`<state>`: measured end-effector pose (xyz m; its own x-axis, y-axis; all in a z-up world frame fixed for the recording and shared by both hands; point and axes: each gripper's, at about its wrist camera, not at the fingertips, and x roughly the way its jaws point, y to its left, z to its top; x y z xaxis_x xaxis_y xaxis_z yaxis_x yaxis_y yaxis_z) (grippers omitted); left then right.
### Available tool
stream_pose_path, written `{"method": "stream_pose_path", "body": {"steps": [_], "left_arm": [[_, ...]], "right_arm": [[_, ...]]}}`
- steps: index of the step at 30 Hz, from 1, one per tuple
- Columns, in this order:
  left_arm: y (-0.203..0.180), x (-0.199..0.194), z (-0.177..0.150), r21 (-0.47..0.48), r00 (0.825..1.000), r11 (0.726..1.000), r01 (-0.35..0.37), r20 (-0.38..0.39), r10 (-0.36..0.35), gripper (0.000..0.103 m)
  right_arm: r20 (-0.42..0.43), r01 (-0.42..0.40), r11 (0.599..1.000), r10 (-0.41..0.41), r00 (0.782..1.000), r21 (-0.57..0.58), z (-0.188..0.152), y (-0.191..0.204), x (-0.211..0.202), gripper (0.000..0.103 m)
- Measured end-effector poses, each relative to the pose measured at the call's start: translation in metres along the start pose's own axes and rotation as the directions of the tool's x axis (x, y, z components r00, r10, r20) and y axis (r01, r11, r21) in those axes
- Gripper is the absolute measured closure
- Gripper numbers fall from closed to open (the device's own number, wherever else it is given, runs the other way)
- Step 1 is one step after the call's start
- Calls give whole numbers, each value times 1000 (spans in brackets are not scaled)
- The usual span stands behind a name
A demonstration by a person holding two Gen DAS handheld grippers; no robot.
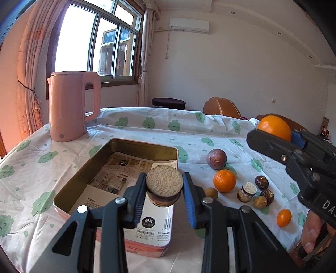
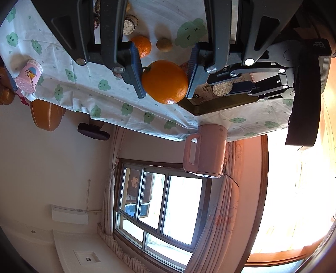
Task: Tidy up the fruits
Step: 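Lower the biscuit tin into the metal box with left while right lowers the orange there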
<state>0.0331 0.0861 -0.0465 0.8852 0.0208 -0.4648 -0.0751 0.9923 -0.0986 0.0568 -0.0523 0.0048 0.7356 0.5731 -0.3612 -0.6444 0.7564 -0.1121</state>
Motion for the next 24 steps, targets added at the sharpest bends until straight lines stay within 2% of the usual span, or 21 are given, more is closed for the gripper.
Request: {"method": "stream_pose_path", "body": {"steps": [8,24], "left_arm": [[19,12,4,-5,998,999,-54,-23,54,68],[43,30,10,2,993,995,-102,-65,102,68]], "right_arm": [[1,-15,1000,15,1000,-18,12,7,18,63],[-53,-53,999,53,997,2,18,19,64,63]]}}
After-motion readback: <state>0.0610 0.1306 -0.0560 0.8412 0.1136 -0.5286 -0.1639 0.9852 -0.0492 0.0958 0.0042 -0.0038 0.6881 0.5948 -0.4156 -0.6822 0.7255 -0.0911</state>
